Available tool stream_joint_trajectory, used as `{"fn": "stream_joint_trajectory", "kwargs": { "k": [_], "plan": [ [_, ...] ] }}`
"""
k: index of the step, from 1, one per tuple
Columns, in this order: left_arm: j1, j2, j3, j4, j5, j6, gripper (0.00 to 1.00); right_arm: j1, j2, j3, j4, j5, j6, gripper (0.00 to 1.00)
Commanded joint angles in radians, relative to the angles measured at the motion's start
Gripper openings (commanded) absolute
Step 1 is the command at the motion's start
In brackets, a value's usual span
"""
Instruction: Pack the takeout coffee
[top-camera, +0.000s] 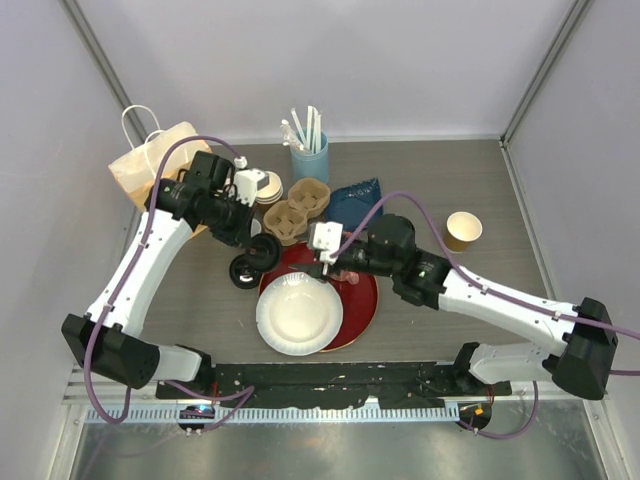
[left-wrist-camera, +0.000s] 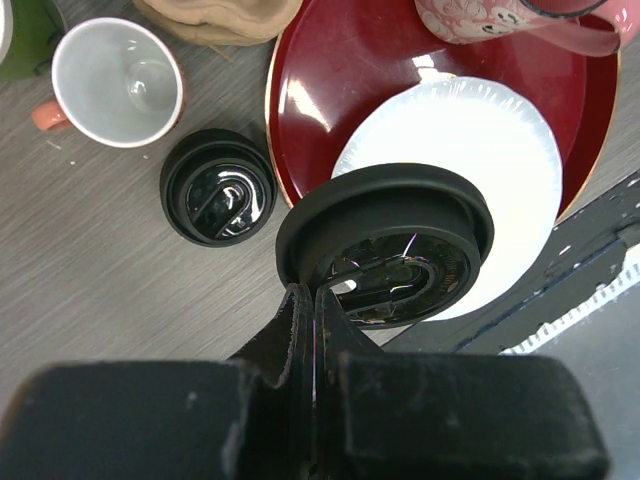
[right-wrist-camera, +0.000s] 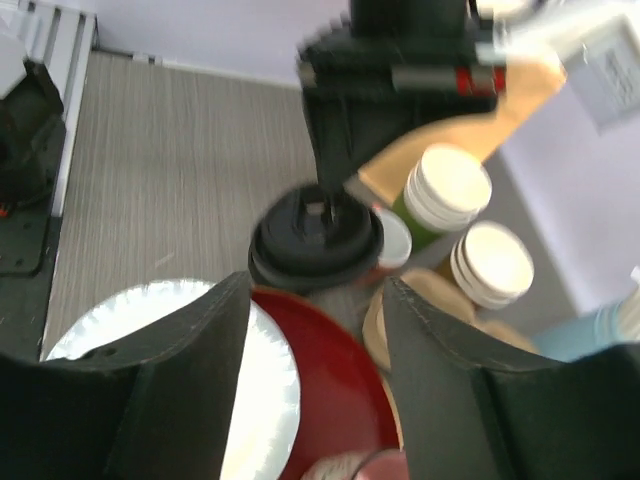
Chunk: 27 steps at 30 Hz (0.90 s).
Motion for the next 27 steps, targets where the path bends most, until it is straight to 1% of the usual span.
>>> {"fn": "stream_joint_trajectory", "kwargs": {
  "k": [1,2,3,4,5,6,7,8,9,11,14,17,20,24,27],
  "plan": [
    [0.007,-0.027,0.005,0.055,0.01,-0.122,0.0,0.134,0.033,-0.018,0.319,0.193,-0.097,0.54],
    [0.013,-0.03,-0.002,0.071,0.005,-0.165,0.0,0.151,0.042,-0.015,0.341,0.349,-0.045,0.53],
    [0.019,-0.03,-0.007,0.083,0.01,-0.199,0.0,0.177,0.048,-0.021,0.374,0.407,0.028,0.53],
    [0.026,-0.024,-0.012,0.095,0.019,-0.257,0.0,0.191,0.054,-0.033,0.404,0.436,0.035,0.53],
    [0.027,-0.021,-0.009,0.099,0.031,-0.279,0.0,0.209,0.065,-0.077,0.442,0.476,0.032,0.53],
    [0.027,-0.016,-0.007,0.102,0.03,-0.302,0.0,0.233,0.076,-0.096,0.51,0.483,0.005,0.56],
    [0.029,-0.009,-0.002,0.106,0.027,-0.349,0.0,0.247,0.087,-0.099,0.517,0.487,-0.006,0.56],
    [0.03,-0.006,0.002,0.108,0.02,-0.372,0.0,0.258,0.123,-0.075,0.508,0.53,-0.014,0.57],
    [0.032,-0.003,0.005,0.109,0.013,-0.395,0.0,0.266,0.14,-0.055,0.461,0.556,-0.023,0.57],
    [0.036,0.004,0.013,0.108,0.004,-0.461,0.0,0.287,0.182,-0.009,0.419,0.584,-0.064,0.56],
    [0.046,0.004,0.021,0.109,0.005,-0.529,0.0,0.292,0.2,0.017,0.401,0.601,-0.1,0.57],
    [0.056,0.01,0.034,0.112,0.016,-0.563,0.0,0.292,0.243,0.078,0.317,0.618,-0.132,0.56],
    [0.067,0.016,0.047,0.112,0.013,-0.586,0.0,0.294,0.281,0.12,0.277,0.628,-0.143,0.53],
    [0.076,0.017,0.05,0.117,0.027,-0.601,0.0,0.294,0.314,0.151,0.254,0.657,-0.153,0.53],
    [0.082,0.023,0.056,0.115,0.037,-0.607,0.0,0.295,0.34,0.175,0.229,0.647,-0.153,0.53]
  ]
}}
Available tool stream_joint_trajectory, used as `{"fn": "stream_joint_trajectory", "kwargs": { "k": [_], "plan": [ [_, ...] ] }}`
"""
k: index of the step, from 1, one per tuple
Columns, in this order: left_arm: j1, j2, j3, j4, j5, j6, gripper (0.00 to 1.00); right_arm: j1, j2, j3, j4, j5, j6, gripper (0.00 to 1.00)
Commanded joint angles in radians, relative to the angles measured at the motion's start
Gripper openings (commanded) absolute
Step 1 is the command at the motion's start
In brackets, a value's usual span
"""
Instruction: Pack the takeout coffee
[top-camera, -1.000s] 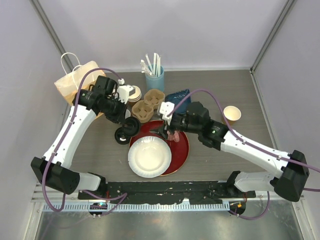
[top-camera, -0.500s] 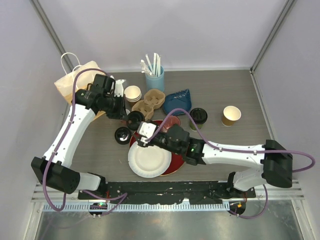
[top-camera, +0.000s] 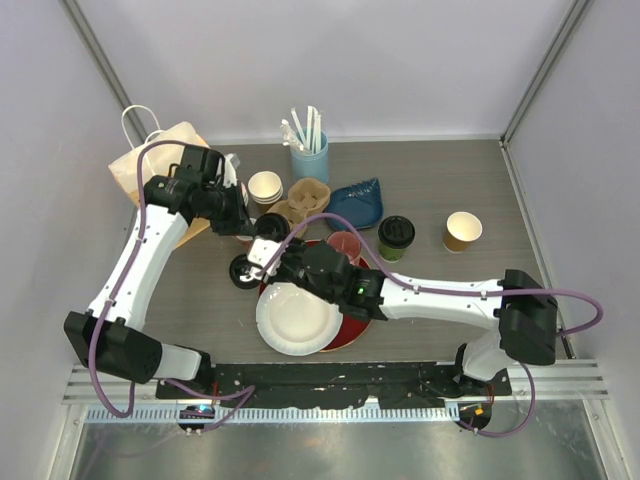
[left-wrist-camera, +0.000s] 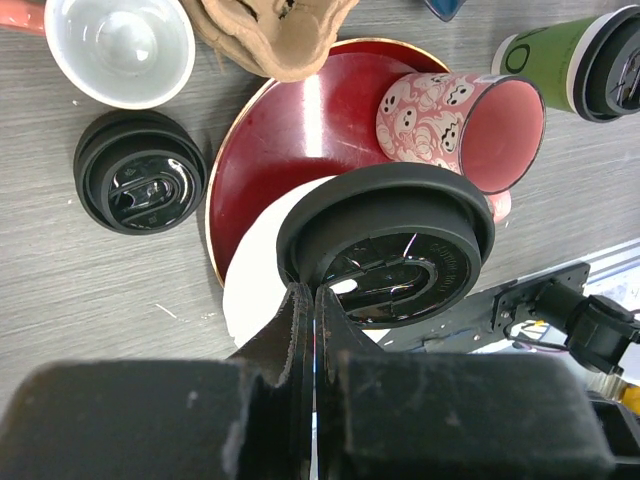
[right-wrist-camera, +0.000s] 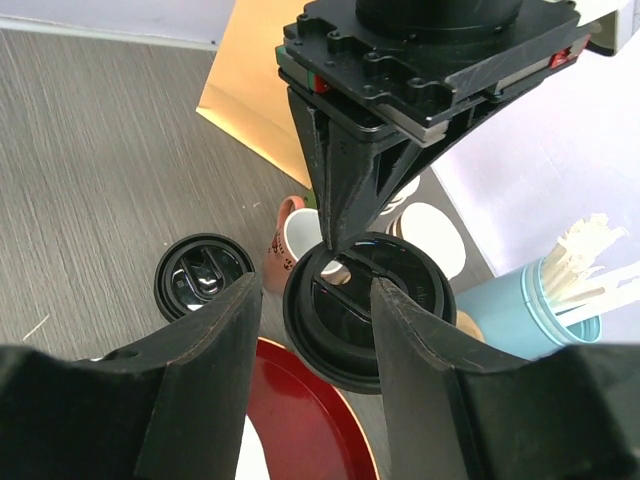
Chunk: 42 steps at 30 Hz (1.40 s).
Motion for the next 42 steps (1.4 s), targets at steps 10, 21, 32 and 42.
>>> {"fn": "stream_joint_trajectory", "kwargs": {
  "k": [10,21,32,42],
  "plan": [
    [0.015,-0.002,0.056,0.026,0.061,-0.037,0.0,0.007,0.128,0.143,-0.037,0.079,-0.028,0.53],
    [0.022,-0.002,0.039,0.032,0.067,-0.042,0.0,0.004,0.111,0.162,-0.066,0.123,-0.017,0.53],
    [0.034,-0.021,0.034,0.035,0.093,-0.044,0.0,-0.016,0.137,0.209,-0.111,0.13,-0.011,0.54],
    [0.039,-0.025,0.042,0.04,0.116,-0.045,0.0,-0.031,0.154,0.236,-0.137,0.114,-0.01,0.57]
  ]
}}
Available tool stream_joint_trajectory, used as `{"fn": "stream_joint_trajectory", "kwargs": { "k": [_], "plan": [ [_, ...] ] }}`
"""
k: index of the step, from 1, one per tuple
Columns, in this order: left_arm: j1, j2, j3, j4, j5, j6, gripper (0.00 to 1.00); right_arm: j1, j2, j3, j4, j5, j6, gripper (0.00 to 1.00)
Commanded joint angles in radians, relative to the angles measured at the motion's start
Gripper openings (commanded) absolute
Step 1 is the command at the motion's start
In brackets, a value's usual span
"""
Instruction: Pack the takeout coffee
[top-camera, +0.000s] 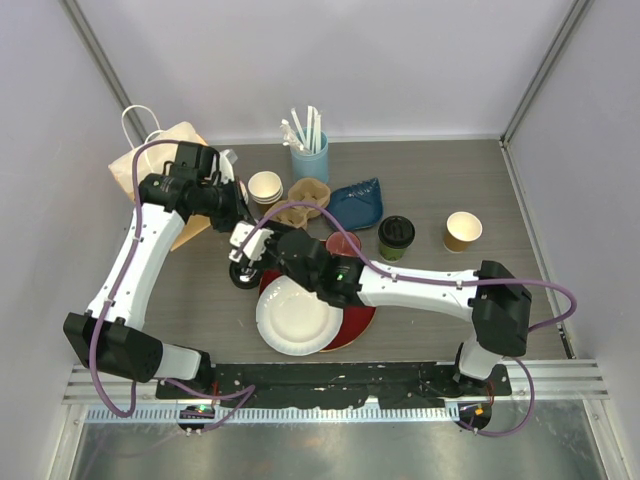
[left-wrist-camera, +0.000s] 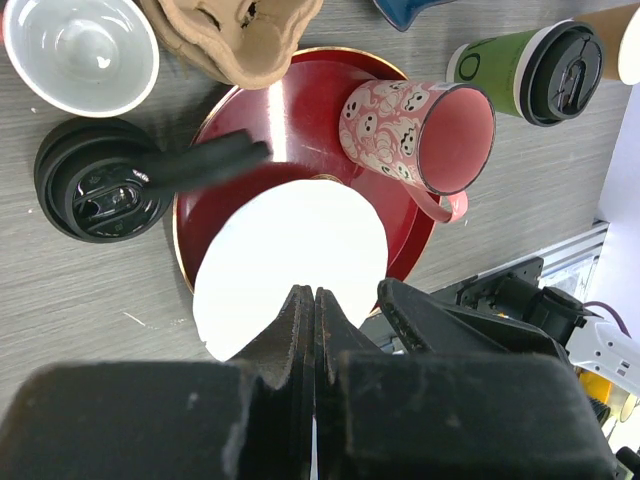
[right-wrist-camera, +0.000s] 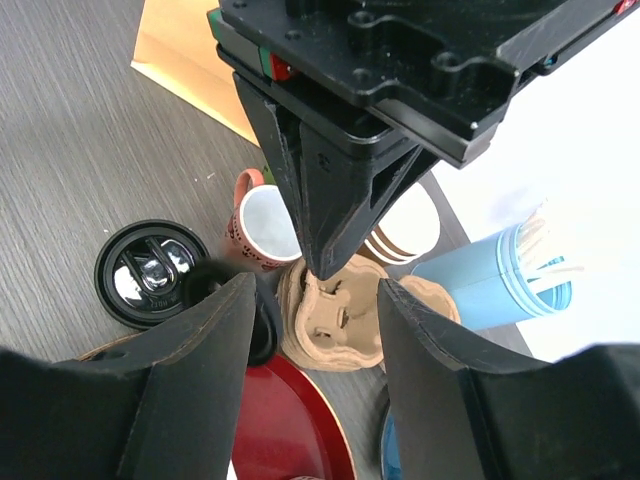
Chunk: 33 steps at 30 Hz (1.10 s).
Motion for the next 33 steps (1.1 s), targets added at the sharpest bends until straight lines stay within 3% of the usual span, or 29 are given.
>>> {"fn": "stream_joint_trajectory", "kwargs": {
  "k": [1,5,9,13,20,26,33],
  "plan": [
    [0.007,-0.031,0.017,0.032,0.027,-0.01,0.0,-0.009,0.004,0.041,0.008,-0.002,0.009,0.57],
    [0.014,-0.025,0.008,0.035,0.004,0.027,0.0,-0.021,-0.009,0.044,-0.029,-0.039,0.052,0.58],
    [0.058,-0.017,0.0,0.055,-0.009,0.102,0.0,-0.06,-0.03,0.031,-0.068,-0.18,0.15,0.62],
    [0.18,-0.028,-0.064,0.107,0.005,0.192,0.0,-0.145,0.002,0.054,-0.145,-0.31,0.267,0.63],
    [0.195,-0.08,-0.224,0.144,0.001,0.289,0.25,-0.202,0.116,0.162,-0.318,-0.353,0.376,0.63],
    [0.196,-0.075,-0.285,0.142,0.059,0.33,0.3,-0.293,0.197,0.217,-0.464,-0.419,0.474,0.58],
    [0.196,-0.094,-0.305,0.168,0.047,0.361,0.38,-0.294,0.283,0.252,-0.536,-0.389,0.451,0.56]
  ]
}}
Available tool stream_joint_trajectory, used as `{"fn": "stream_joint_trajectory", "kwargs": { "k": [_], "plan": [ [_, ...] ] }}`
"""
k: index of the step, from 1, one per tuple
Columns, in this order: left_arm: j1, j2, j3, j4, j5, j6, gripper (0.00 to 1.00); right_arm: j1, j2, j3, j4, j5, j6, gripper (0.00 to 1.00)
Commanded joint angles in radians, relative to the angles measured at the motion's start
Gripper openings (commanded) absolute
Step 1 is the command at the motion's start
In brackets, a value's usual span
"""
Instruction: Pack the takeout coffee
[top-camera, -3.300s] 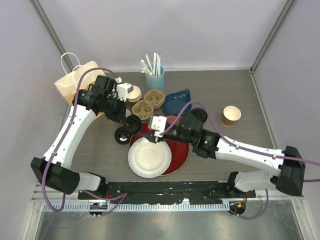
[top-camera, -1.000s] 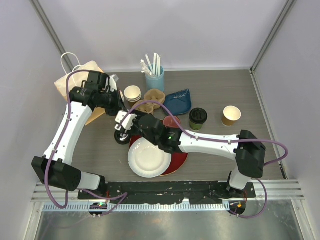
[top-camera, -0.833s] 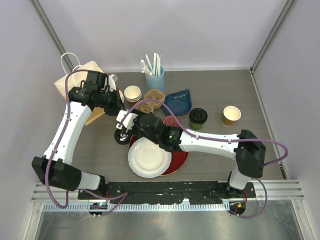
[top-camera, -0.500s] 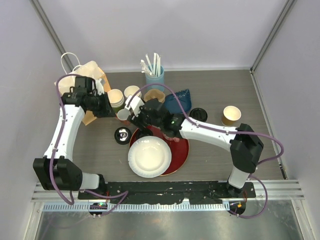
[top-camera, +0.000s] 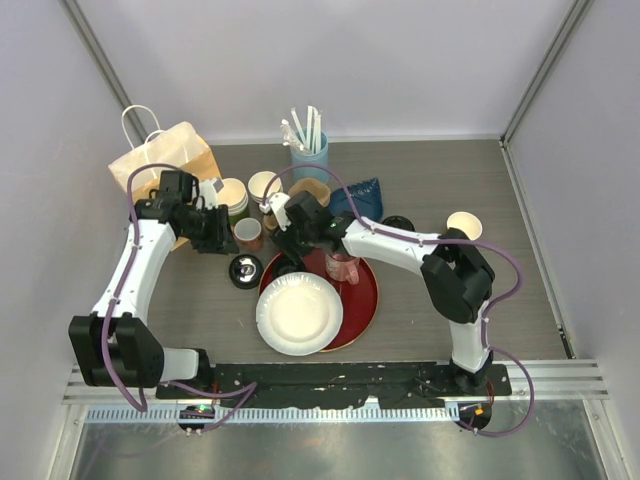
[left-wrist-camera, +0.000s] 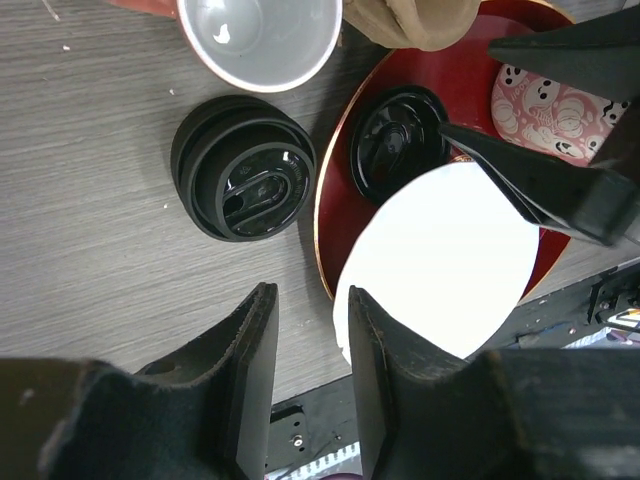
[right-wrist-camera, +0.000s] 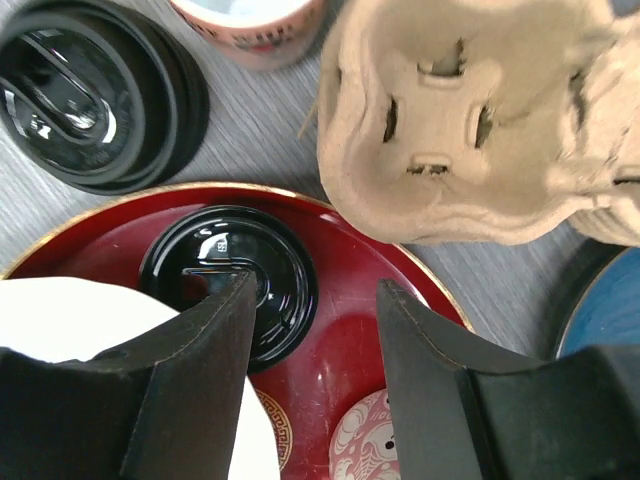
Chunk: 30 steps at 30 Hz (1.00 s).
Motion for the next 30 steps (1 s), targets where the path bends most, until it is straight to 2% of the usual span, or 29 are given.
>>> {"fn": "stream_joint_trajectory", "kwargs": {
  "k": [1,23,26,30],
  "plan": [
    [0.0,-0.041,0.0,0.056,0.026,0.038,0.39,0.003,0.049,0.065,-0.053,-0.007,0.021,0.56],
    [0.0,-0.044,-0.003,0.059,0.052,0.043,0.39,-0.007,0.168,0.102,-0.102,-0.078,0.012,0.52],
    [0.0,-0.041,-0.001,0.059,0.05,0.041,0.39,-0.007,0.174,0.099,-0.104,-0.078,0.011,0.46],
    [0.0,-0.04,0.005,0.058,0.05,0.041,0.38,-0.007,0.155,0.099,-0.102,-0.069,0.011,0.22]
  ]
}}
